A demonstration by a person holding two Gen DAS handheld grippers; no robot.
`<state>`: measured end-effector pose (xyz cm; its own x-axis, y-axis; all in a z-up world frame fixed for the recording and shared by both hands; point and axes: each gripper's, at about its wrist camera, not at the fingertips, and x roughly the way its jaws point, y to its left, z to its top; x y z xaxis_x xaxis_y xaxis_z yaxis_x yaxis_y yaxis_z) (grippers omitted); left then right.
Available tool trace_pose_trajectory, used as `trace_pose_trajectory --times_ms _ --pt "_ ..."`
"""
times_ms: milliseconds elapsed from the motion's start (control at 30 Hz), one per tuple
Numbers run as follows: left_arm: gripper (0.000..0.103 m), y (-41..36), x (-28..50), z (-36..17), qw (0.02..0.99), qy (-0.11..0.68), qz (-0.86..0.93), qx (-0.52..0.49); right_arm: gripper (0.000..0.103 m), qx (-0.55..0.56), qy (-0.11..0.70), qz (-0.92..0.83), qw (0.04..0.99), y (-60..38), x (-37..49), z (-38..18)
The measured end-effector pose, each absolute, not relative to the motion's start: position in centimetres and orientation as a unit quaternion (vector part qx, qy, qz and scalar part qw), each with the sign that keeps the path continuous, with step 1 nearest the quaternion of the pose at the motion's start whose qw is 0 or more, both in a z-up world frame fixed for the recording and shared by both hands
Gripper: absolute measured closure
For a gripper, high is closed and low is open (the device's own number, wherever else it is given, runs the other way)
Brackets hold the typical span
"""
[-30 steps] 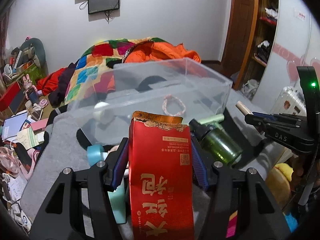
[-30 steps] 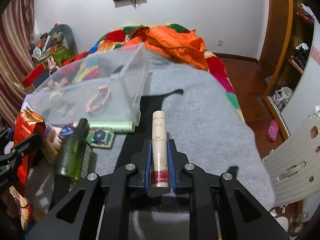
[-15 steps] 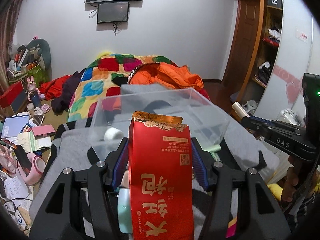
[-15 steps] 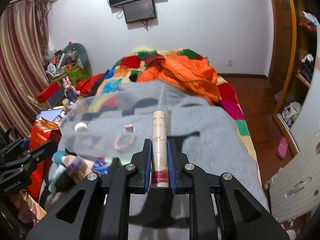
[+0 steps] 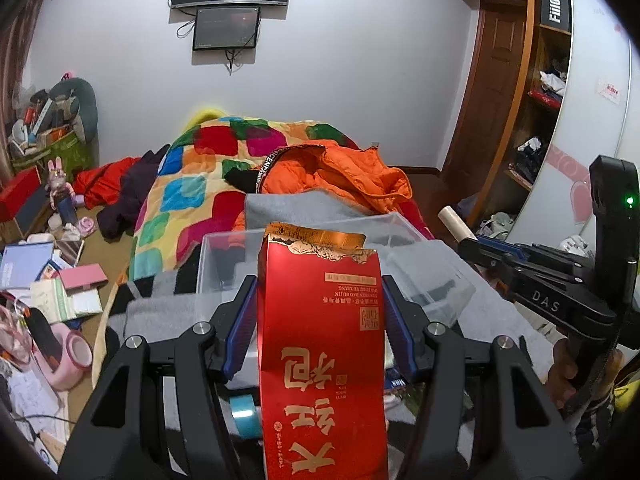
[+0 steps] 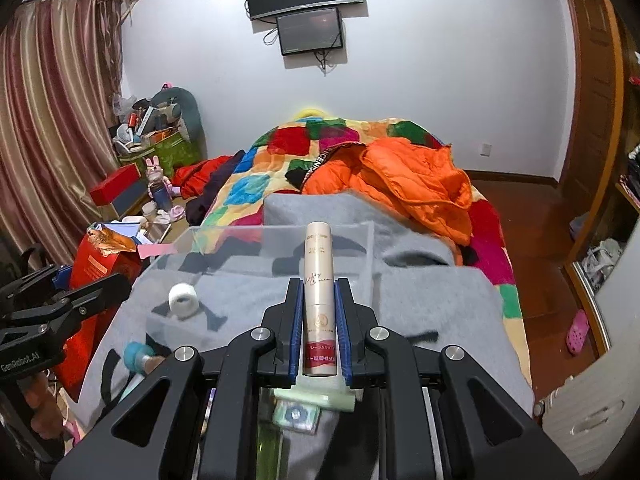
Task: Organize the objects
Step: 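Lower the red box and cream can into the clear box and release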
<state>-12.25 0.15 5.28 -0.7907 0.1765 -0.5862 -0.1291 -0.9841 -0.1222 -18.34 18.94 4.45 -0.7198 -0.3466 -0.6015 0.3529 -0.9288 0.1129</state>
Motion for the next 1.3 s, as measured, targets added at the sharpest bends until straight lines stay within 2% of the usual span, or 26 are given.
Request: trace_pose_trajectory --times_ms 733,1300 --pt "0.045 1.9 -22.2 2.6 0.051 0.013 0.924 -0.378 0.089 0.383 0.034 -0.9 0.204 15.8 -24.0 0.7" --pt "0.045 2.6 -23.2 -0.8 0.06 0.022 0.905 -0.421 0.089 0.401 0.074 -0.893 0.191 14.5 -24.4 -1.1"
